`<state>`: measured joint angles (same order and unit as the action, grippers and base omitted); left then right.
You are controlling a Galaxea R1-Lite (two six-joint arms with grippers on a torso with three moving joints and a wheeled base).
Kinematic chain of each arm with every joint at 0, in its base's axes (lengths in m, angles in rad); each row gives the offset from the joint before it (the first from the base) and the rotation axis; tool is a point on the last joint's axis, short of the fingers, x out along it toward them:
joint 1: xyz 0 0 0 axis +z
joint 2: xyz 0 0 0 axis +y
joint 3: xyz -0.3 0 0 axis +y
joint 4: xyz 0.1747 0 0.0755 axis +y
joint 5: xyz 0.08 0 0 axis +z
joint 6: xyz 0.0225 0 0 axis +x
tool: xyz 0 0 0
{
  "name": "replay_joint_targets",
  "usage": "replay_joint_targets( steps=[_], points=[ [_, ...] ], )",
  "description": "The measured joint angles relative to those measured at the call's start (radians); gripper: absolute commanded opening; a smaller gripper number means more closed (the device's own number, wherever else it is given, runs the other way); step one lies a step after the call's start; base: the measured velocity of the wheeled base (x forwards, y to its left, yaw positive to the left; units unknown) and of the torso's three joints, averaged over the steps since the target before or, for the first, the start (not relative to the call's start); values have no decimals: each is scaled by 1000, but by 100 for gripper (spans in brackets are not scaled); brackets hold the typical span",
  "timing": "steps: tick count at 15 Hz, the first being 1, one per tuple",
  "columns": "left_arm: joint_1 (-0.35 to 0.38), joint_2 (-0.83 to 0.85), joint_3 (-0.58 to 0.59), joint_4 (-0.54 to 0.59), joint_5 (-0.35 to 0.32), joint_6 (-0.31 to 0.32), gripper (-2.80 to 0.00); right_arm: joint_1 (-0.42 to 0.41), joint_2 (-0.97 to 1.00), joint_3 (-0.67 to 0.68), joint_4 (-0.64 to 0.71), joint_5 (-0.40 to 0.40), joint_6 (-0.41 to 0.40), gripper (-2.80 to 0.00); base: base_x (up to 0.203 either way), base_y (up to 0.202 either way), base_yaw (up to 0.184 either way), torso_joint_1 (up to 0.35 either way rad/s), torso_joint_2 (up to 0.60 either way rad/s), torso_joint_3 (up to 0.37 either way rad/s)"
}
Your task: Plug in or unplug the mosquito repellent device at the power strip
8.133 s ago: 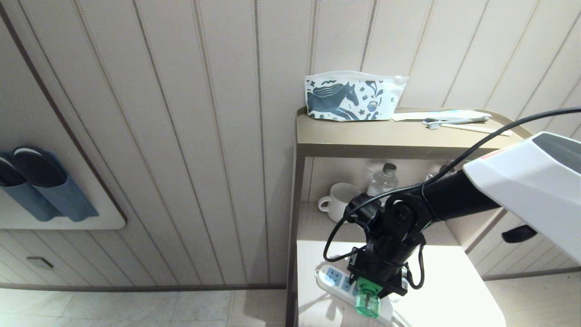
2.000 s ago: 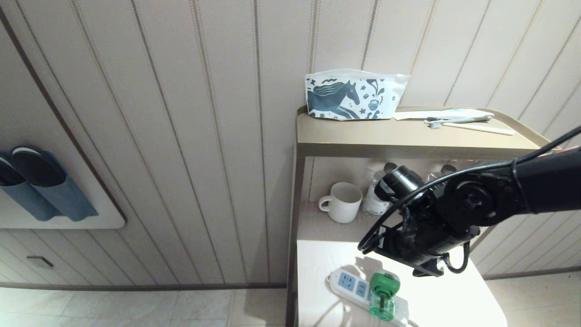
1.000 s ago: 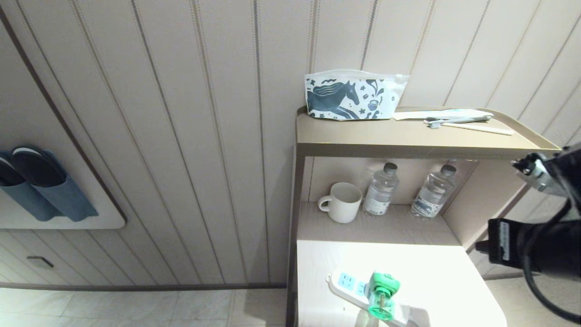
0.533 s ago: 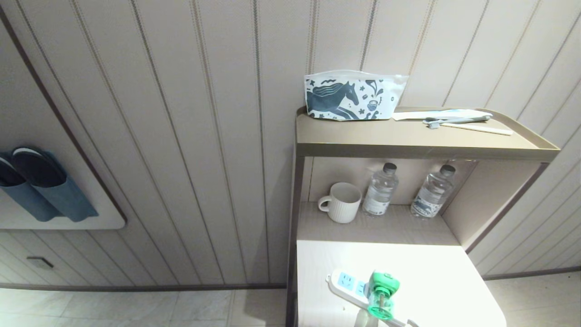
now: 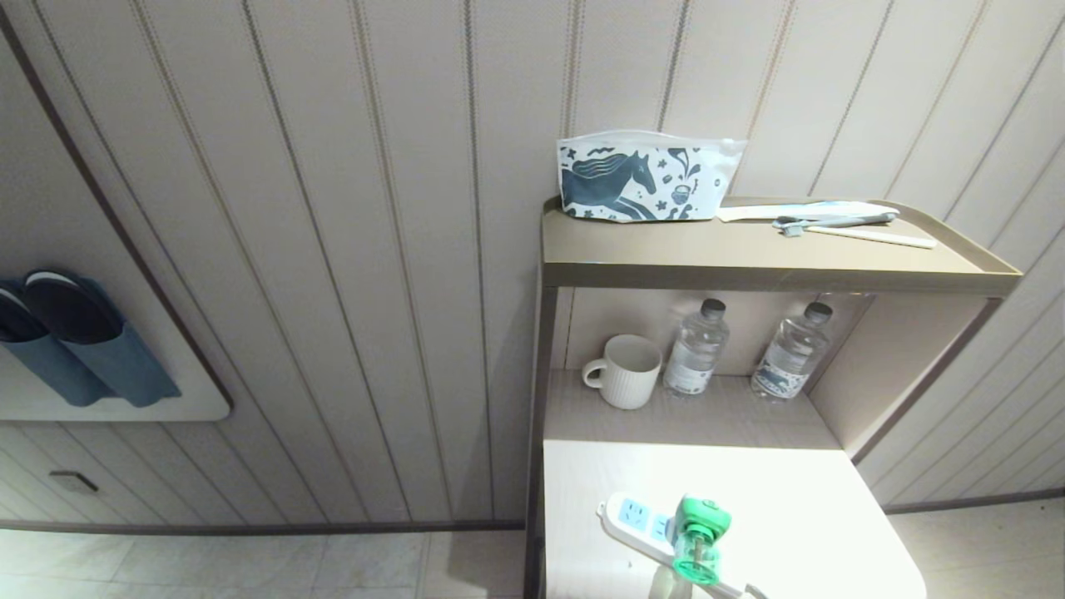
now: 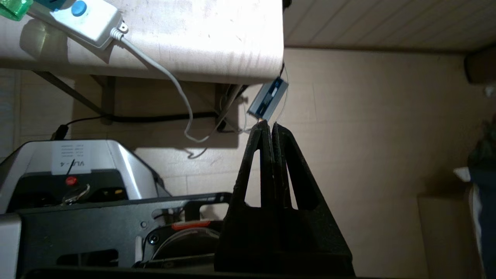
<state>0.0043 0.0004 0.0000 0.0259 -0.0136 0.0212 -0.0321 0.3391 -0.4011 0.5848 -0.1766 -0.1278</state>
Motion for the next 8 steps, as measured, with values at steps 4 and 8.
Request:
replay_joint_targets(
  steps=[4,8],
  points=[
    [0,0,0,0,0,0,-280,17,-182,132,-111,43,-137,-280,0,0,0,0,0,0],
    [0,0,0,0,0,0,-280,24,-309,297,-385,84,-295,-280,0,0,0,0,0,0]
  ],
)
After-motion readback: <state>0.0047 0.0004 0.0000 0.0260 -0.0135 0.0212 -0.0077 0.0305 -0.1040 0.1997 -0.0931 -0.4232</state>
